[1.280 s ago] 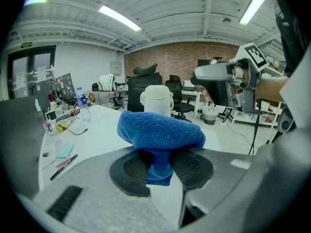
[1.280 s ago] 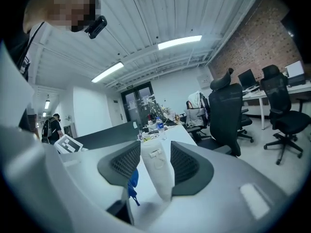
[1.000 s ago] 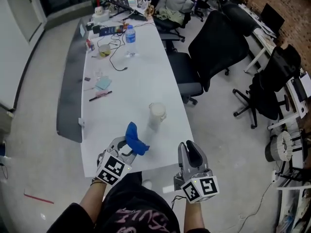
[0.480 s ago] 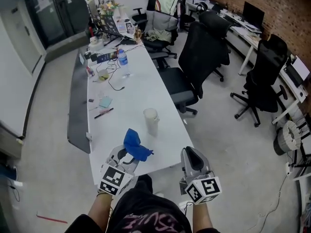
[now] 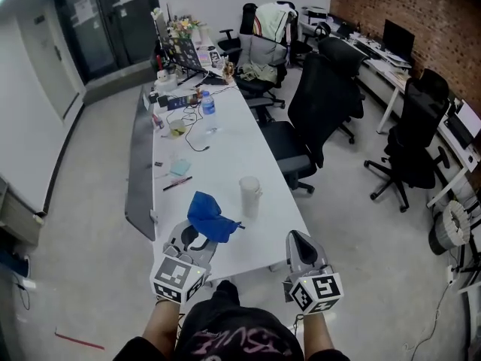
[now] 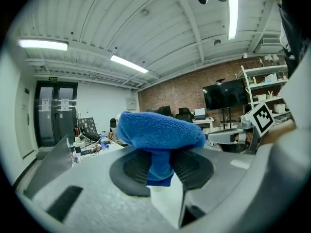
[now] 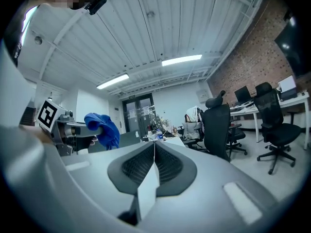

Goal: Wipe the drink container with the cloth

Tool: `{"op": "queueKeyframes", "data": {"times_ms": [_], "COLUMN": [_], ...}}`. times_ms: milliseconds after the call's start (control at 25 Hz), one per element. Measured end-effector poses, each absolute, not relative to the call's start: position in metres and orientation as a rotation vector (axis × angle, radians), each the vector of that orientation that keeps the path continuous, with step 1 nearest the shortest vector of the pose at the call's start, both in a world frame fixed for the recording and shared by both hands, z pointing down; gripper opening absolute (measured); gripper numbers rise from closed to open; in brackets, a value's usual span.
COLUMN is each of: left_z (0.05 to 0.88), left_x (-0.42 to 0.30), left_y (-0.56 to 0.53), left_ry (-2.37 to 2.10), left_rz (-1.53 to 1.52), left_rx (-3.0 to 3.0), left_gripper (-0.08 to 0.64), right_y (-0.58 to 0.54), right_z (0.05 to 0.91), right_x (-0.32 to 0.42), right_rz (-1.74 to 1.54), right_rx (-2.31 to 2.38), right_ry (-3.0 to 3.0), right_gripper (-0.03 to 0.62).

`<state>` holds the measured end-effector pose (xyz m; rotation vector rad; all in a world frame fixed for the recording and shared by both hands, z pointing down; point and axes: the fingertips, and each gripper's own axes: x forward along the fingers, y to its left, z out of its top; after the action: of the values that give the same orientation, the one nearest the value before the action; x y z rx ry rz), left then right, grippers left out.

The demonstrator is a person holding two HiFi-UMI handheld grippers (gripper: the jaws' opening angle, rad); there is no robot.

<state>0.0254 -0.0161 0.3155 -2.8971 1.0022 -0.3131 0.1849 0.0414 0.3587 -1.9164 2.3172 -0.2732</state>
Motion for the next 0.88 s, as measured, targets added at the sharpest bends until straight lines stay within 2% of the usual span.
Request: {"op": "queueKeyframes", "data": {"times_ms": [400, 880], "left_z": [0.306, 0.314], "left_x": [-0.021, -0.044], "left_y": [-0.028, -0.035], "left_ry": [1.176, 1.252], "left_rz": [-0.232, -0.216], "left_rx": [-2.860, -2.874], "left_gripper": [0.109, 0.109], "right_y": [0.029, 0.021], "right_z": [0.342, 0.339], "right_x": [0.158, 0.141], "right_rz": [-0.229, -0.204], "right_rx": [-1.942, -1.946], "right_ry": [2.349, 2.367], "right_gripper": [0.011, 0.011]}}
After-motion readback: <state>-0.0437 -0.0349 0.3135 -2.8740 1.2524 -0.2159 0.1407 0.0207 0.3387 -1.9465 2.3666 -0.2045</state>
